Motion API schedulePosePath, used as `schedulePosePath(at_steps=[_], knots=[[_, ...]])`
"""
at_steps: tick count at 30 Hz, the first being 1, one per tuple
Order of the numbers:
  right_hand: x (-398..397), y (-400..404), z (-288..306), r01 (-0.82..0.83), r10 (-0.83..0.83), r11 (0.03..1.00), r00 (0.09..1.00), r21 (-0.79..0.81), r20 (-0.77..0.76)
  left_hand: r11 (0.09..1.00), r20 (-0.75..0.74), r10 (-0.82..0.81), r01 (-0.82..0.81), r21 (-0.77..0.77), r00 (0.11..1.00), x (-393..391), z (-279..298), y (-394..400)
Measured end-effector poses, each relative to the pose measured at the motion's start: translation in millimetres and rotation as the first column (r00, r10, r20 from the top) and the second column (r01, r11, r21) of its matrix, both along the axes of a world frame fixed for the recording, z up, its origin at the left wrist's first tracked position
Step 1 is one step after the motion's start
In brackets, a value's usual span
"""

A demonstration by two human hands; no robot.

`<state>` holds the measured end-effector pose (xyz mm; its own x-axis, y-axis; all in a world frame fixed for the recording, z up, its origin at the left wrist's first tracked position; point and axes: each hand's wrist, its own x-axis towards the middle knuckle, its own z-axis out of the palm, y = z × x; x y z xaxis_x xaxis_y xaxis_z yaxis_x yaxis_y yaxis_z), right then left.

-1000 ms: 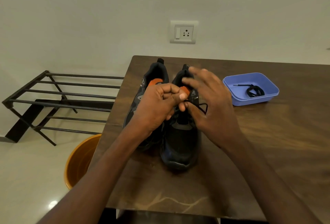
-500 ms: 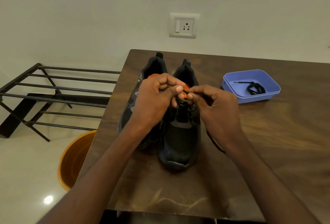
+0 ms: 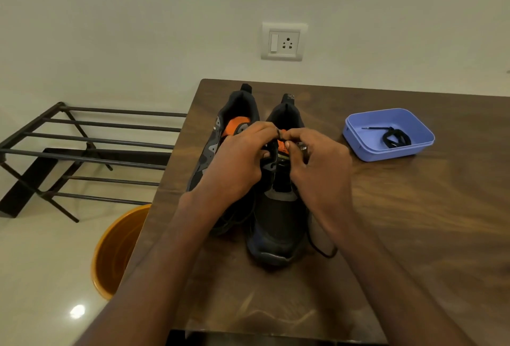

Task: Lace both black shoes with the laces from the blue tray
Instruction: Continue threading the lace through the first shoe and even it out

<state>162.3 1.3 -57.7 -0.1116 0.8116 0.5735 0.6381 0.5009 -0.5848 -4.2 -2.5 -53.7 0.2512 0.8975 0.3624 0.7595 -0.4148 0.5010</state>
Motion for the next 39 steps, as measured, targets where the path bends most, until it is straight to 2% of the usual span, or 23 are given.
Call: schedulePosePath(at_steps=[4, 12, 19, 26, 29, 32, 35, 39], knots=[[3, 1, -3, -0.038, 0.034, 0.999, 0.991, 0.029, 0.13, 1.0, 0.102, 0.019, -0.017, -0.018, 0.995, -4, 2, -1], [7, 6, -6, -0.064, 0.063, 0.998, 0.99, 0.004, 0.123, 0.999, 0.118, 0.034, -0.037, 0.027, 0.992, -7, -2, -1], [0, 3, -2, 0.032, -0.022, 0.999, 0.98, -0.045, 0.2, 0.997, 0.118, 0.07, -0.074, 0.029, 0.991, -7, -6, -1], [4, 6, -5, -0.059, 0.069, 0.994, 0.991, -0.093, 0.113, 0.996, 0.147, 0.065, -0.074, 0.056, 0.987, -4, -6, -3], [2, 6, -8, -0.04, 0.048, 0.995, 0.995, -0.091, 0.093, 0.997, 0.23, 0.08, -0.082, -0.001, 0.97, -1, -4, -7], [0, 4, -7, -0.035, 0.035, 0.991, 0.999, -0.128, -0.002, 0.994, 0.267, 0.107, -0.101, -0.037, 0.958, -2, -3, -10], [5, 3, -3, -0.12, 0.106, 0.974, 0.991, -0.193, -0.082, 0.992, 0.236, 0.117, -0.124, 0.014, 0.965, 2, -4, -13], [14, 2, -6, -0.137, 0.133, 0.974, 0.991, -0.179, -0.032, 0.992, 0.261, 0.083, -0.105, 0.07, 0.962, 1, -3, -14]])
